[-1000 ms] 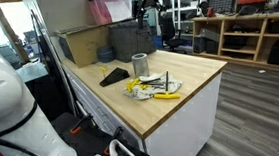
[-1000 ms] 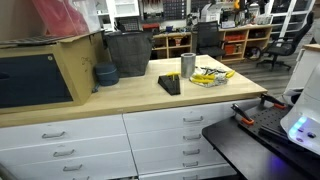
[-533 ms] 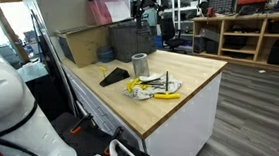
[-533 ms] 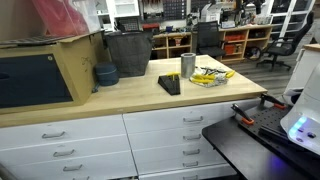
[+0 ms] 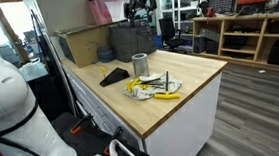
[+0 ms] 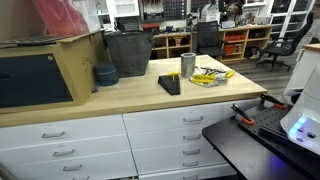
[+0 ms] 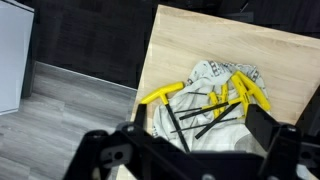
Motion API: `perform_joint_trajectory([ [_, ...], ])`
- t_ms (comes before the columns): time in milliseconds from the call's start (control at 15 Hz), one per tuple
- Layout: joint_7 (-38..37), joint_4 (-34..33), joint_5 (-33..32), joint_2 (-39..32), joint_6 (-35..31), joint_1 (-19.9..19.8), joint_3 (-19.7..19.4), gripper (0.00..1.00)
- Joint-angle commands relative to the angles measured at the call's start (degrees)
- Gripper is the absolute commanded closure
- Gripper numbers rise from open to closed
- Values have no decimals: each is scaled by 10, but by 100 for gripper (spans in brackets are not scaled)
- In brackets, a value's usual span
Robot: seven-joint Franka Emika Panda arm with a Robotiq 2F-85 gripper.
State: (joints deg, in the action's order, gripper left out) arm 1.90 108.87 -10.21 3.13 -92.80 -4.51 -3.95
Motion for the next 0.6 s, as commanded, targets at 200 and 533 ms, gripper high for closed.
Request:
perform_joint_trajectory([
  [200,-69,-15,-29,-39,32,13,12,0],
  [533,-118,14,-86,-57,38,12,7,0],
])
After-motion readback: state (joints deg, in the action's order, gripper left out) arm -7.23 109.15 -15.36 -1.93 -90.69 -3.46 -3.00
